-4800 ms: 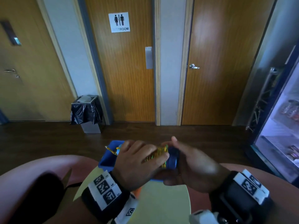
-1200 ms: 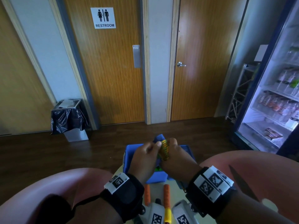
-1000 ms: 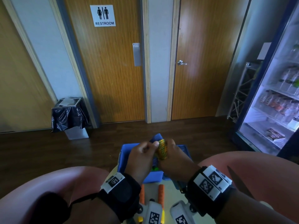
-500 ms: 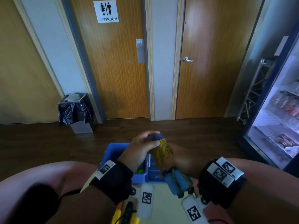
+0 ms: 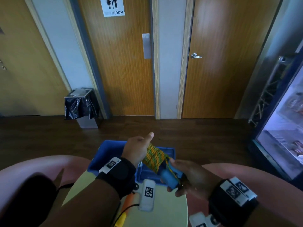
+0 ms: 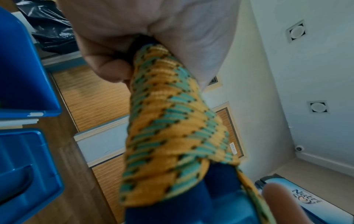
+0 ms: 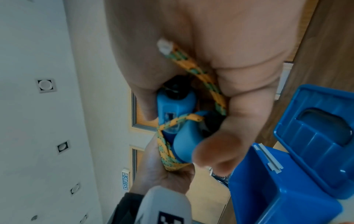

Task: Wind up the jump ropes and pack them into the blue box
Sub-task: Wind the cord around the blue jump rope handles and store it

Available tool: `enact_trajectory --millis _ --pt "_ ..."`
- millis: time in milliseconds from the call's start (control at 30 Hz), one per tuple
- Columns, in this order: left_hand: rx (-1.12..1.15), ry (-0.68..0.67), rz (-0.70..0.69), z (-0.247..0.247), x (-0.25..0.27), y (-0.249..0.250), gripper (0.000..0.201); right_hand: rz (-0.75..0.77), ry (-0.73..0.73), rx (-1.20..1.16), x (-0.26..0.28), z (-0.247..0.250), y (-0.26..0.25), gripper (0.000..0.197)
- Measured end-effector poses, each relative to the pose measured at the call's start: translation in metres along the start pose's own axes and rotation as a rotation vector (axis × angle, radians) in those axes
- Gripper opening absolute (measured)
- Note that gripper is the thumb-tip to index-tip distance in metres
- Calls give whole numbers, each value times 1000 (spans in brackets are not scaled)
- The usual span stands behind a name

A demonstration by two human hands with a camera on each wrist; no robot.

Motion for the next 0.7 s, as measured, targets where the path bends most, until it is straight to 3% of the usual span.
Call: enact_trajectory --millis 100,267,500,600,633,700 --pt "61 38 38 -9 -3 -4 64 13 -11 -27 0 6 4 63" --pt "81 19 59 -16 -12 -10 50 38 -71 -63 -4 14 6 71" --pt "39 57 82 -4 -13 -23 50 12 -139 -104 -20 6 12 58" --pt "23 56 109 12 -18 -38 35 -15 -63 -73 -33 -6 16 53" --pt "92 129 148 22 -20 -50 26 -4 -17 -68 -38 -10 17 48" --pt "78 160 196 42 -22 -71 44 36 57 -35 -50 -18 19 38"
Point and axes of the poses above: each hand's wrist, its own x-axis away from the middle knuckle, its own z-axis out of the back of the hand, y = z × x, the point moved 4 cm from there along -x, towards the middle knuckle, and after that the axes turned 5 degrees about -y, right-handed, at the moved point
